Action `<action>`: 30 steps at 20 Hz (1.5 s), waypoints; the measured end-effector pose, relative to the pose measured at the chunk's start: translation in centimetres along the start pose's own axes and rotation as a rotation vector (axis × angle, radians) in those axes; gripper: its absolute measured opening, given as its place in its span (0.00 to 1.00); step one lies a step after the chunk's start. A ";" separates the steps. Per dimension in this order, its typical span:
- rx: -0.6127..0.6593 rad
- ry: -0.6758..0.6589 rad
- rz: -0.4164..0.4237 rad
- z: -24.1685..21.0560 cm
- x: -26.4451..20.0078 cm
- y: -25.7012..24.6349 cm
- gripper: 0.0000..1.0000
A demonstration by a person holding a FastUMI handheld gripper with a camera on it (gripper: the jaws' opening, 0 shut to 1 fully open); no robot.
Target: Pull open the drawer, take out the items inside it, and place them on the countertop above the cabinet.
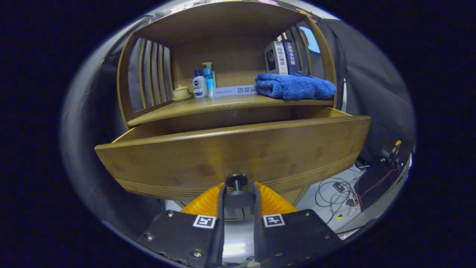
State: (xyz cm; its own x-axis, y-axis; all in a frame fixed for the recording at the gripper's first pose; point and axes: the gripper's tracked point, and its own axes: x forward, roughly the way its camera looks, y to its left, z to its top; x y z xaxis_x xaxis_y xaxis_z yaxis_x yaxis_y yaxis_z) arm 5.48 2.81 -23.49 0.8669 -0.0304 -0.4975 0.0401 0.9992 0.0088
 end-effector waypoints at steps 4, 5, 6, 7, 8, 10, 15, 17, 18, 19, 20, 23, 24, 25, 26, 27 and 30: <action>0.001 0.022 -0.031 -1.4 -2.4 -0.7 0.32; 0.000 0.037 -0.041 -2.1 -2.9 -1.0 0.32; 0.009 0.044 -0.038 -2.6 -3.2 -1.0 0.32; 0.027 0.024 -0.034 -2.6 -3.1 -0.9 0.33; 0.029 0.035 -0.027 -2.6 -3.4 -0.9 0.32; 0.025 0.042 -0.015 -2.5 -3.4 -1.0 0.32; 0.059 -0.033 0.030 -0.2 -5.4 -0.1 0.64; 0.064 -0.106 -0.002 2.7 -6.9 -0.7 0.64; 0.058 -0.124 -0.020 4.0 -7.4 -0.8 0.64; 0.043 -0.133 -0.038 5.2 -7.5 -0.8 0.64; 0.023 -0.127 -0.064 6.3 -7.3 -1.0 0.64; -0.003 -0.068 -0.113 8.8 -5.4 -0.4 0.64; 0.006 -0.059 -0.130 9.6 -4.8 -0.2 0.64; 0.025 -0.054 -0.135 10.5 -4.0 0.2 0.64; 0.050 -0.036 -0.143 10.9 -3.1 0.5 0.64; 0.066 -0.016 -0.160 11.1 -2.3 0.4 0.64; 0.105 0.122 -0.229 10.5 0.0 -0.6 0.64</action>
State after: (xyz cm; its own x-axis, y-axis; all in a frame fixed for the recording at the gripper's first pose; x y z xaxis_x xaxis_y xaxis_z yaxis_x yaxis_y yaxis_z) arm 10.66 1.89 -14.43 0.7635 -0.2457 -0.5972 0.2852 0.9580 -0.0295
